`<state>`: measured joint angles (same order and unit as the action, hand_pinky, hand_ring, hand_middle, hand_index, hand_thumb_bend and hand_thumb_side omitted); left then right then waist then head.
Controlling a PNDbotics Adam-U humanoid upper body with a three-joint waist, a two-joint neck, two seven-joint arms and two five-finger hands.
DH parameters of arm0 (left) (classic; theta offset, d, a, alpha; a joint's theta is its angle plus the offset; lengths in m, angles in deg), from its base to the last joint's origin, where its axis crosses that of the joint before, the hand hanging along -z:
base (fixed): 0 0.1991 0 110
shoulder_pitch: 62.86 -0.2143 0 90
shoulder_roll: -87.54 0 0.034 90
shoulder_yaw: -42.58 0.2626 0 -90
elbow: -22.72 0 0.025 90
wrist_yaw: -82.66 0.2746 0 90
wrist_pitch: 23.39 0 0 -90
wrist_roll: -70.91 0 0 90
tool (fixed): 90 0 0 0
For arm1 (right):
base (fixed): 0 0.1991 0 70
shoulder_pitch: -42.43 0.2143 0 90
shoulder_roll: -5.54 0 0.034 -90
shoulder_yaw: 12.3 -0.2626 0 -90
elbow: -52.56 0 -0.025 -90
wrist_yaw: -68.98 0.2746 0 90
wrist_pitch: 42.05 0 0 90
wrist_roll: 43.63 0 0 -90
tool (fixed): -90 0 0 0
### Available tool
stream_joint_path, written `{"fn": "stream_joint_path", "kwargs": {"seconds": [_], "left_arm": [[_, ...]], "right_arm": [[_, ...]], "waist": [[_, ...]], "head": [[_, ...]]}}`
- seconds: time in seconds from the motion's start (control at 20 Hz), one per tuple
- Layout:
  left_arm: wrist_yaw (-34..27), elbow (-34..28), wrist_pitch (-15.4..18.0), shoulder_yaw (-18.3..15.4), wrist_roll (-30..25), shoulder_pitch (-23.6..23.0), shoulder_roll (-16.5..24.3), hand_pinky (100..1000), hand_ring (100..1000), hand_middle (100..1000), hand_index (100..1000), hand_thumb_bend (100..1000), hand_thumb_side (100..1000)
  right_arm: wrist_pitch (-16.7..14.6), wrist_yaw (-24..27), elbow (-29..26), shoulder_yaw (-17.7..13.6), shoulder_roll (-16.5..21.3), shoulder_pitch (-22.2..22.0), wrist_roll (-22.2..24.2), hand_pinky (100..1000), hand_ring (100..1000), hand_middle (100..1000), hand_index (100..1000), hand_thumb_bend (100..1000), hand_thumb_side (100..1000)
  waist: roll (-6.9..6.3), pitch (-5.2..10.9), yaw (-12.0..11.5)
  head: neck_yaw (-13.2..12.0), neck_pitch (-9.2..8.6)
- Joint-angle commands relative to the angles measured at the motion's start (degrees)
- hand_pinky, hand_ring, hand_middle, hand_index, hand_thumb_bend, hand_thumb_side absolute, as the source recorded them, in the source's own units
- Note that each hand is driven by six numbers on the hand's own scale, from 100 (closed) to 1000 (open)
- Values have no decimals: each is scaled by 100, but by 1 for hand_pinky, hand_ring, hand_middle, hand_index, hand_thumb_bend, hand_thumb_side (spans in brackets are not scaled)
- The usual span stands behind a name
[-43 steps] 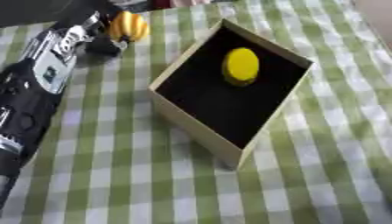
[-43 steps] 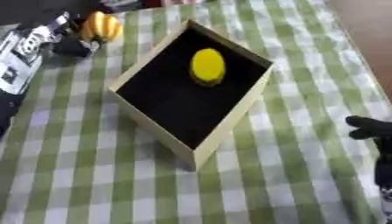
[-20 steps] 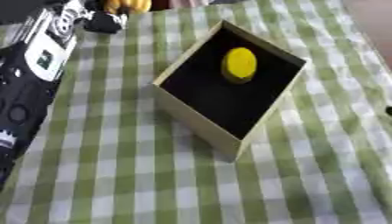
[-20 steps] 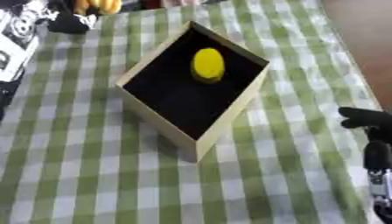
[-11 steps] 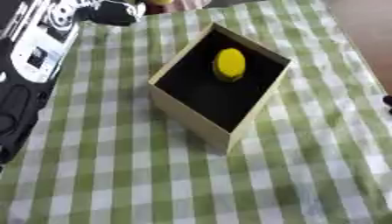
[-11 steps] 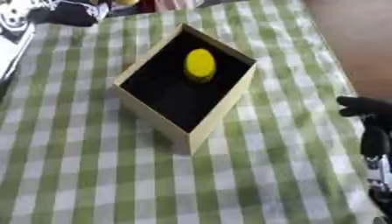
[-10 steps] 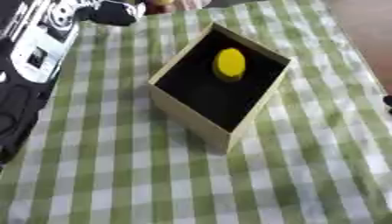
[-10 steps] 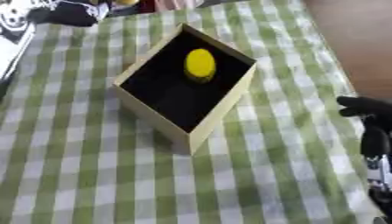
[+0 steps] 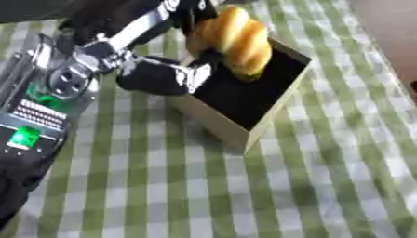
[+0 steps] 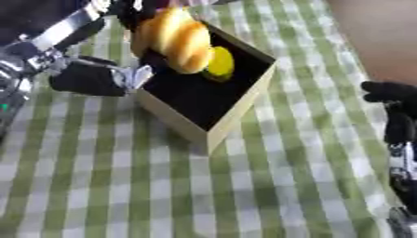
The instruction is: Pick up objects on the table and place them in the box.
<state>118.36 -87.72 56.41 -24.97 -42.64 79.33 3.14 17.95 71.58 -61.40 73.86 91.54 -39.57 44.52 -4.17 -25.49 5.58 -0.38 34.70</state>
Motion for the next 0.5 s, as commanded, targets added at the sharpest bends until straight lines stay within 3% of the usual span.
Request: {"fn": "stream_joint_path", "kwargs": {"seconds": [0.05, 0.5], "left_arm": [[285, -90, 100, 84, -35, -3, -138, 611, 555, 517, 645, 100, 228], [986, 897, 90, 244, 342, -160, -659, 614, 568, 532, 667, 100, 269]], "right_arm": [[17, 18, -63, -43, 115, 6, -14, 882, 781, 600, 771, 100, 561], [89, -35, -63, -34, 69, -35, 4, 884, 781, 599, 771, 100, 563]], "waist": [[10, 156, -13], [-38, 176, -40]], "head": [[15, 21], [38, 43]]}}
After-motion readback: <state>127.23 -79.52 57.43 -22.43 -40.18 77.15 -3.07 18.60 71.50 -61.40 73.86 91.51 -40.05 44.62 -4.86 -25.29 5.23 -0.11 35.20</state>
